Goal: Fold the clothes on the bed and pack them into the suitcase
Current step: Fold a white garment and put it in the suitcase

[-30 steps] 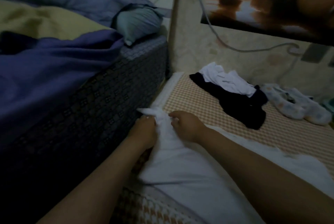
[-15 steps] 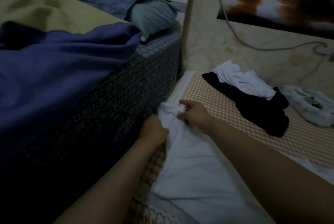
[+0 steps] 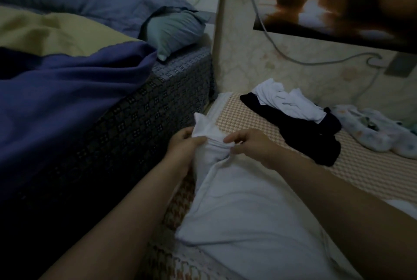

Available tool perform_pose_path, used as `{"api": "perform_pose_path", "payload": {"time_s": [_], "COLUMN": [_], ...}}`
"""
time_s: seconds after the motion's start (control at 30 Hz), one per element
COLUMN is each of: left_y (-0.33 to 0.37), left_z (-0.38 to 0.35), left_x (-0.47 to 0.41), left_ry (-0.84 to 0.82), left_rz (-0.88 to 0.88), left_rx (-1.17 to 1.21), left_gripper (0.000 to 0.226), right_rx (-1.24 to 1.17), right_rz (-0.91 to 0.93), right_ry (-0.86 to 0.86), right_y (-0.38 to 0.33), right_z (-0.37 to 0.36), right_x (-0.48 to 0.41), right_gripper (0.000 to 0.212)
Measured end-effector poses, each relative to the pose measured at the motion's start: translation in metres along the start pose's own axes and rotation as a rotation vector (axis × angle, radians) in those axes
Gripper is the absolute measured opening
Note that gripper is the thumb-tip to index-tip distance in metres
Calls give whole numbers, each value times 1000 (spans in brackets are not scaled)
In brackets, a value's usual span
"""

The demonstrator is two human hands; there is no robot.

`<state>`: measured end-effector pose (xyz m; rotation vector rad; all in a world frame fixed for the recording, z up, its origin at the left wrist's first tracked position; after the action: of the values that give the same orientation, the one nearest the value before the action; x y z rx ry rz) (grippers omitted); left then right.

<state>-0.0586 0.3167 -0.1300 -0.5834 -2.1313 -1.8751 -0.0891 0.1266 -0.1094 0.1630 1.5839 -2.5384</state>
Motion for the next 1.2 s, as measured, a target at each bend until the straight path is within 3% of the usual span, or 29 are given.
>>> {"api": "perform_pose_path", "payload": {"time_s": [0.07, 0.13, 0.23, 0.3, 0.37, 0.47, 0.53, 0.63, 0.73, 0.87, 0.93, 1.03, 1.1, 1.2], "left_y": [8, 7, -19, -35, -37, -24, -26, -46, -53, -39, -33, -33, -38, -36], "left_z": [-6, -19, -36, -36, -35, -27, -20, -9, -10, -12, -13, -9, -8, -16], "left_x": [17, 41, 63, 68, 64, 52, 43, 30, 31, 35, 34, 34, 35, 42], "left_ry": [-15, -247, -681, -771, -688, -254, -74, -134, -157, -91, -134, -144, -119, -94], "left_rz": [-243, -344, -296, -255, -244, -508, -578, -424, -567, -637, -627, -391, -384, -693], "left_rx": [-161, -433, -961, -1184, -1186, -1265, -1313, -1312, -1168, -955, -1050, -1447, -1594, -1553], "left_gripper": [20, 24, 34, 30, 18, 11, 14, 37, 36, 29, 28, 25, 22, 24], "right_rx": [152, 282, 276, 193, 152, 181, 359, 499, 426, 372, 540, 831, 818, 722], "right_rz": [29, 43, 25, -10, -52, -99, -15, 71, 77, 41, -96, -310, -248, -67], "right_ry": [38, 114, 174, 160, 107, -2, -85, -37, 188, 480, 347, -7, 55, 164], "right_y": [5, 12, 18, 19, 16, 13, 13, 17, 19, 21, 35, 54, 46, 26], "right_z": [13, 23, 26, 17, 4, -17, -25, -22, -5, 34, 54, 63, 57, 30], "right_x": [13, 23, 33, 36, 37, 43, 45, 42, 44, 56, 58, 62, 57, 42], "right_gripper": [30, 30, 26, 20, 20, 33, 25, 26, 13, 17, 13, 25, 25, 21]}}
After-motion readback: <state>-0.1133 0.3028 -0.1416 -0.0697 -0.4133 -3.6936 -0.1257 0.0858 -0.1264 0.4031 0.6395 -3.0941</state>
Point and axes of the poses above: each hand's wrist, its own x-axis away from the middle knuckle, its own z-axis out of the back of the hand, y = z × x, the point moved 3 cm from there along -x, towards the middle knuckle, and after that the axes turned 15 degrees about z, right-handed, at the moved point
